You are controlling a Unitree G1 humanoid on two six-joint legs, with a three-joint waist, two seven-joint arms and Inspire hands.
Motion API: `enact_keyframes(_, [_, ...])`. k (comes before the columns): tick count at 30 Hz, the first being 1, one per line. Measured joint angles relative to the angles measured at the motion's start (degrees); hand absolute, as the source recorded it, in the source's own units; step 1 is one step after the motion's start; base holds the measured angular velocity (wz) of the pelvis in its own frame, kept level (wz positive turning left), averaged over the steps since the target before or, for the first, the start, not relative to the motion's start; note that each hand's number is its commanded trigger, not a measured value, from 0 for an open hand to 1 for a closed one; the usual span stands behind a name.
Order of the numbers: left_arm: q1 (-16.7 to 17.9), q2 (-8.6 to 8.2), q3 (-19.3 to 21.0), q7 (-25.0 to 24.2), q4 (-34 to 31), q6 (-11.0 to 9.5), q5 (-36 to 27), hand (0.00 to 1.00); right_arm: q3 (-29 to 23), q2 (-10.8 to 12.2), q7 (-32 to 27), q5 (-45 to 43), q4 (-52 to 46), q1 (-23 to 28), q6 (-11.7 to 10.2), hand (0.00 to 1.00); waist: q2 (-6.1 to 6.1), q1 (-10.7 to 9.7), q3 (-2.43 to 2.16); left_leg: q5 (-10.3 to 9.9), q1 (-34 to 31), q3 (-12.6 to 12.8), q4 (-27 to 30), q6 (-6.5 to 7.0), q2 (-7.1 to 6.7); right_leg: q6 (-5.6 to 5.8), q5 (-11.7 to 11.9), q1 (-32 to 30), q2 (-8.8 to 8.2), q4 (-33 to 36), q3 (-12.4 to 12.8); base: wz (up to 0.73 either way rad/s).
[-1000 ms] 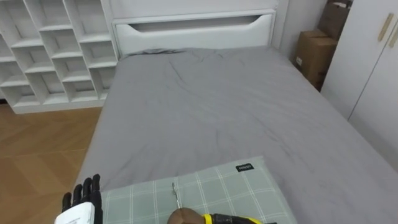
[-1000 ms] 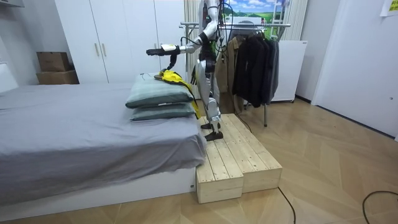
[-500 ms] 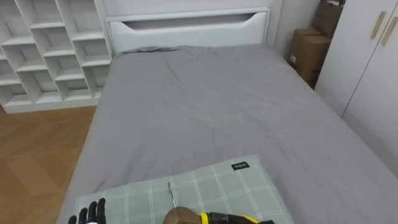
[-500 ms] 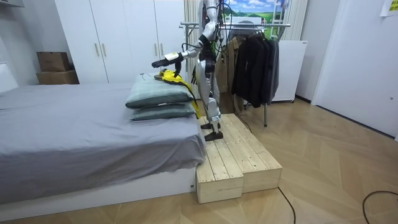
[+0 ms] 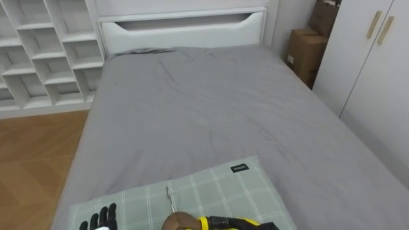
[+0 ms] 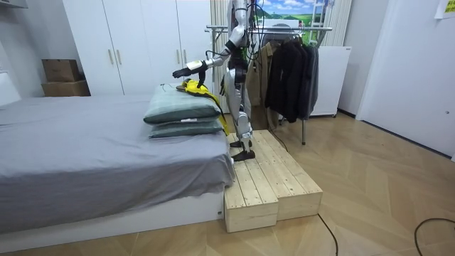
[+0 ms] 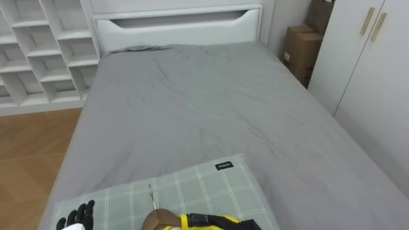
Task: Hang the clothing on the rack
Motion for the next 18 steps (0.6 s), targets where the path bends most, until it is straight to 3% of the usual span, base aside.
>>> enact_keyframes(9, [-2.0,-0.04,-2.1,-0.2,0.0,0.1,-0.1,0.00,0.1,0.1,-0.4,0.0,0.7,-1.0,-0.7,0.00,0.43,-0.4,-0.23,0.3,-3.3,0.8,0.3,0.21,0.22,-0.09,0.8,-3.3,0.07,0.1,0.6,-0.03])
enact_keyframes(15, [-5.2,-0.09,-4.8,-1.2,1.5,0.0,-0.6,0.00,1.5,0.0,-0.8,0.1,0.9,-2.3,-0.7,0.00,0.77,-1.5,0.19,0.6,-5.4,1.0,1.0,0.36,0.28,0.01,1.2,-5.2,0.00,0.0,1.0,-0.01])
enact_keyframes(18, [-9.5,-1.03,-5.7,-2.2,3.9,0.1,-2.2,0.00,1.8,-0.2,-0.7,0.4,2.5,-3.9,-0.4,0.00,1.26,-1.6,0.59,0.7,-7.2,1.0,1.3,0.50,0.30,-0.01,1.3,-7.1,0.00,0.4,1.1,0.00])
